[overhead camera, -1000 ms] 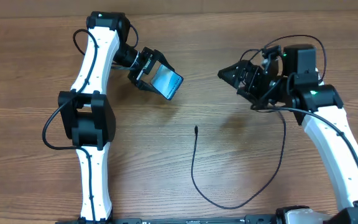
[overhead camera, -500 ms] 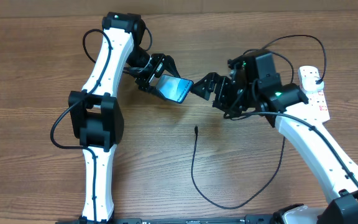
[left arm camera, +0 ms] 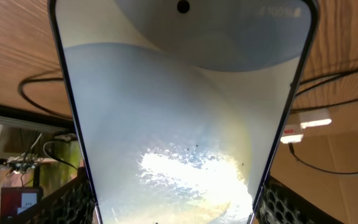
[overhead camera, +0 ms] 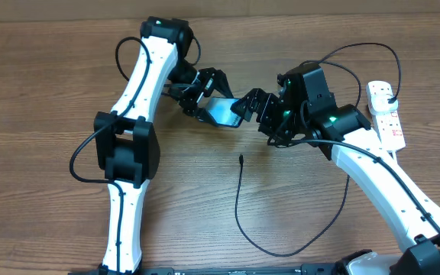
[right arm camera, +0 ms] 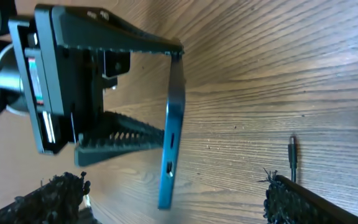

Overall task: Plug charger to phone and switch on socket
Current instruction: 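Close the right gripper on the phone's edge beside the left gripper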

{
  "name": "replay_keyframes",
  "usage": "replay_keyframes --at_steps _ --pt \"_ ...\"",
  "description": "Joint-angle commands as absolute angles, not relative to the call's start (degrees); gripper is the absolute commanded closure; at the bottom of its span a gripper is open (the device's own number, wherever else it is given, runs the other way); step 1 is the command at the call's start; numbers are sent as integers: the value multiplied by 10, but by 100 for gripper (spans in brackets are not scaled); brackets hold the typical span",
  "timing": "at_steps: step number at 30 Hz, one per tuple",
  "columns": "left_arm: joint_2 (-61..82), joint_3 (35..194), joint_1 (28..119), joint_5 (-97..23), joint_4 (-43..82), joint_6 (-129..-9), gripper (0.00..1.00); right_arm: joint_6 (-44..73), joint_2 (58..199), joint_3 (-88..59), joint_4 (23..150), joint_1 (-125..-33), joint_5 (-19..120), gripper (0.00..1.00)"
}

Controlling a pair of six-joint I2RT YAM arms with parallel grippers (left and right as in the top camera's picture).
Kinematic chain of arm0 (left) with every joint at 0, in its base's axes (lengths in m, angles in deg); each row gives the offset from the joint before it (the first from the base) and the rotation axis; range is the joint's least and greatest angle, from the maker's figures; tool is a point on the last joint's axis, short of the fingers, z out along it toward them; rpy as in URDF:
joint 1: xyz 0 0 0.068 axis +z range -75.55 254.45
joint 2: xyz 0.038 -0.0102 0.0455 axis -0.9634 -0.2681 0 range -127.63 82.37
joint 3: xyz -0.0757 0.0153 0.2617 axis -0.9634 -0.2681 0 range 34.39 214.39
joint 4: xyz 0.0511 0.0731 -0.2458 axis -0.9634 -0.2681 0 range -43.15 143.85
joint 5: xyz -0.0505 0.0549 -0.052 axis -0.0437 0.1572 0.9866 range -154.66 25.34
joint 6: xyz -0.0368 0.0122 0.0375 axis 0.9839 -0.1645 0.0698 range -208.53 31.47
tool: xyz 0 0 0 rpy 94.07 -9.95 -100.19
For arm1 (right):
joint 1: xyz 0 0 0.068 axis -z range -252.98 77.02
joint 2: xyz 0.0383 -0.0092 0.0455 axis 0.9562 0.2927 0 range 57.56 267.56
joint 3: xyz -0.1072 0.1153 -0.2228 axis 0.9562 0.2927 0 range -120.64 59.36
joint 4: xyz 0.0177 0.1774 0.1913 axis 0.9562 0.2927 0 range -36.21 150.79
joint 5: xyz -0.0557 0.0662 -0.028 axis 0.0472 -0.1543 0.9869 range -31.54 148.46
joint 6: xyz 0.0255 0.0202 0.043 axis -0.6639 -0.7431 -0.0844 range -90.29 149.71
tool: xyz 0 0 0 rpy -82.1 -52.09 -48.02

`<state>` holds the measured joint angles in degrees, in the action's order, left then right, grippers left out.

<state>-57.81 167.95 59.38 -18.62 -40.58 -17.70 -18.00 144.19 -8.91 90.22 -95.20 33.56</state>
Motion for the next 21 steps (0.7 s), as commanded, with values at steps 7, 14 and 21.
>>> replay_keyframes --at_steps 7,14,21 --pt "-581 1697 568 -121 -404 -158 96 -256 1442 -92 899 -955 355 11" --pt "-581 1697 556 -110 -404 -161 96 -256 1442 -92 908 -955 369 18" --pt "-581 1697 544 -105 -404 -157 96 -256 1442 -92 911 -955 381 25"
